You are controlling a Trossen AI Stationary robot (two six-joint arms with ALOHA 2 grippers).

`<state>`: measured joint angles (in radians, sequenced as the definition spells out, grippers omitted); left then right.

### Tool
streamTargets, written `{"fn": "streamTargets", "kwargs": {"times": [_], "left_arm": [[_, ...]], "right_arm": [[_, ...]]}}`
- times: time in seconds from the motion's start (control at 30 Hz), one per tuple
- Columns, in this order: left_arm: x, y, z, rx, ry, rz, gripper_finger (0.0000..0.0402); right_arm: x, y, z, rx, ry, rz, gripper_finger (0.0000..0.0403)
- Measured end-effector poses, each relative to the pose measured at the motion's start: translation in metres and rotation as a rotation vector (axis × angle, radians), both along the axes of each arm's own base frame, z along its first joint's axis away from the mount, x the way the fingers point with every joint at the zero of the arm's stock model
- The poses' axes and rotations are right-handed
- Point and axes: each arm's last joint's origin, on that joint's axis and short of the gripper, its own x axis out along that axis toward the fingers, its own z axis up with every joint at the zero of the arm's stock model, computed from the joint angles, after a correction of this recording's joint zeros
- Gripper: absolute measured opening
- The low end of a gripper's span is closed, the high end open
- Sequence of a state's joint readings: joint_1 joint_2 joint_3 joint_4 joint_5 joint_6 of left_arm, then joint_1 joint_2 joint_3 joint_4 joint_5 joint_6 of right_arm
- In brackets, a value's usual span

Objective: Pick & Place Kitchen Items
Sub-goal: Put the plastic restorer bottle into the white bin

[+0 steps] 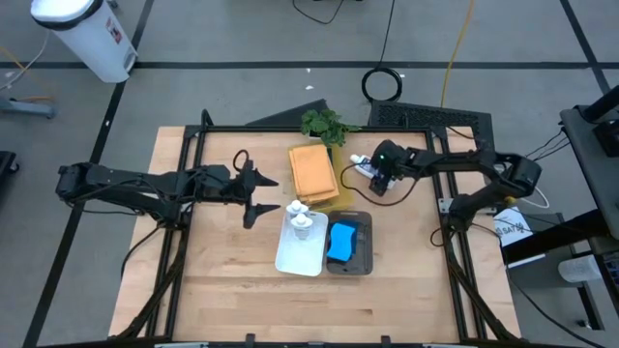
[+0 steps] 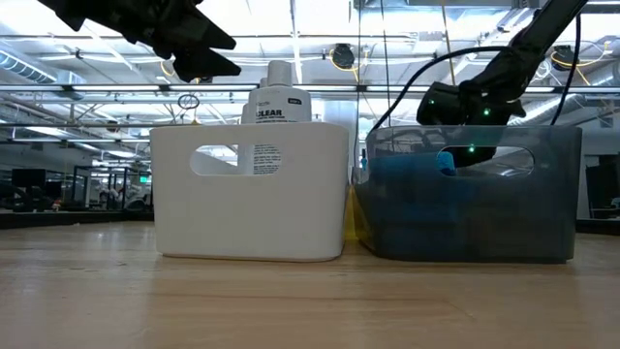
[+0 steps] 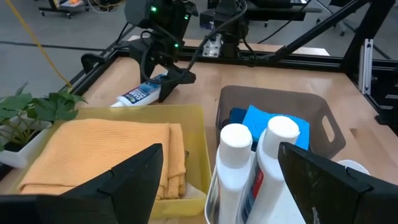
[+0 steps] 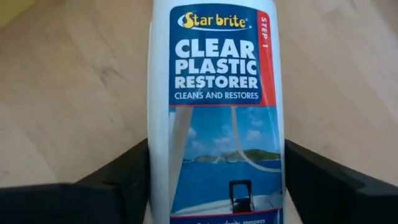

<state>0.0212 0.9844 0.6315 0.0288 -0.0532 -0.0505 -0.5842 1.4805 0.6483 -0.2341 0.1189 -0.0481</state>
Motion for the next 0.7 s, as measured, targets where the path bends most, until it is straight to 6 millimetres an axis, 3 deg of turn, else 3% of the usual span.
{"fn": "streamTargets", "kwargs": {"times": [0.3, 0.53, 0.7], "left_arm": [[0.0, 0.0, 0.0, -0.001, -0.001, 0.0, 0.0324], [0.001, 0.0, 0.002, 0.0, -0.024, 0.0, 0.0324], [0.002, 0.0, 0.008, 0.003, -0.09, 0.0, 0.0324]], "right_arm": [[-0.01, 0.007, 0.024, -0.043, -0.048, -0.002, 0.027], [-0.019, 0.015, 0.067, -0.14, -0.266, 0.006, 0.0276], [-0.021, 0.03, 0.102, -0.132, -0.556, 0.072, 0.0277]]}}
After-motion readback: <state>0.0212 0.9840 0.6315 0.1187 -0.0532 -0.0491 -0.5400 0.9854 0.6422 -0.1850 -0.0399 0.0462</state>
